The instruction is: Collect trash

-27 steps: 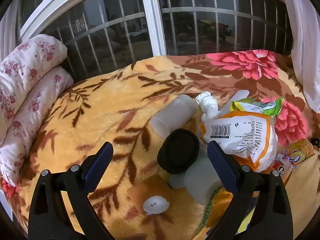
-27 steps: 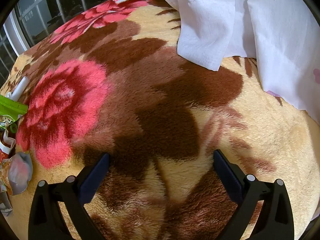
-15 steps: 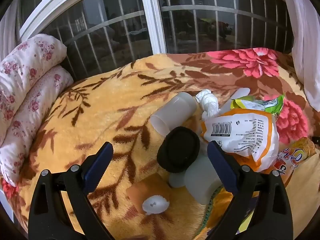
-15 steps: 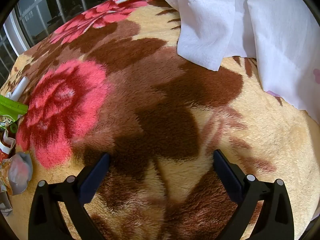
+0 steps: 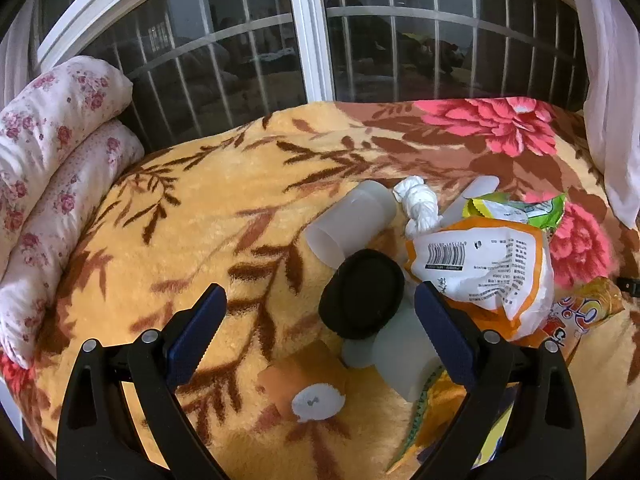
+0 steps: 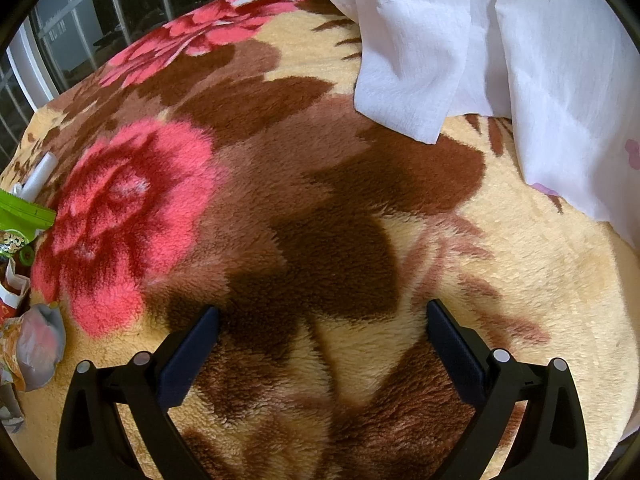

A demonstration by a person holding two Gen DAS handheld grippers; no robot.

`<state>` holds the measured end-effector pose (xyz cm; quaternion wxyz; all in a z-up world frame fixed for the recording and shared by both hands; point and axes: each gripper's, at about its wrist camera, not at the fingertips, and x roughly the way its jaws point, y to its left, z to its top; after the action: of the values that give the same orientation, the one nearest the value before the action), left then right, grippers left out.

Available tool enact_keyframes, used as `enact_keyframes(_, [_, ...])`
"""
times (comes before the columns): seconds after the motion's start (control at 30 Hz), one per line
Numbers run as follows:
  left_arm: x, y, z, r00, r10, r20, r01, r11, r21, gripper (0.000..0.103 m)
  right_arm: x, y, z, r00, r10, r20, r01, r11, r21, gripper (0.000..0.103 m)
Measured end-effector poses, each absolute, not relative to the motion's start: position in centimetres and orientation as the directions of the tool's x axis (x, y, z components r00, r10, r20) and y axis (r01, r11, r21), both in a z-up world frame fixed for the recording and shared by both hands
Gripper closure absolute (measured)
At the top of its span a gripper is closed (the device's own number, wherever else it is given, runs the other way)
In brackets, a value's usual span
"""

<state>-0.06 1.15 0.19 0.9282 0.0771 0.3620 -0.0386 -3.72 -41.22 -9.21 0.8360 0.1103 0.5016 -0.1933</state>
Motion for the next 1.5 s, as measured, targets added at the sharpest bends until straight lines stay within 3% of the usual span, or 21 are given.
enact_keyframes(0.33, [-3.4, 2.8, 2.6, 0.771, -0.066, -0.634, 0.17, 0.98, 0.105, 0.011, -6.6, -37.2, -5.6, 0.522, -0.202, -0.829, 0.372, 0.928, 0.008, 0.004])
enact_keyframes(0.77, [-11.8, 7.6, 3.5, 0.79, -0.07, -0.609, 0.173, 0.978, 0.112, 0.011, -16.0, -19.8, 0.4, 0.709, -0.068, -0.702, 0.154, 0.986, 0.06, 0.004])
enact_keyframes(0.97, [-14.7, 10.0, 1.9, 0.787, -0.05, -0.615, 0.161, 0.979, 0.126, 0.011, -18.3, -13.6, -0.4, 0.717, -0.067, -0.694, 0.101, 0.995, 0.008, 0.004])
enact_keyframes(1.17, [-15.7, 12.4, 1.2, 0.765, -0.096, -0.637, 0.17, 0.984, 0.055, 0.011, -19.8, -9.3, -1.1, 0.709, -0.073, -0.701, 0.088, 0.996, -0.014, 0.004])
enact_keyframes(1.5, [-15.4, 12.9, -0.5, 0.775, -0.104, -0.623, 0.178, 0.982, 0.058, 0.011, -18.8, -7.2, -2.4, 0.719, -0.081, -0.69, 0.082, 0.996, -0.031, 0.004])
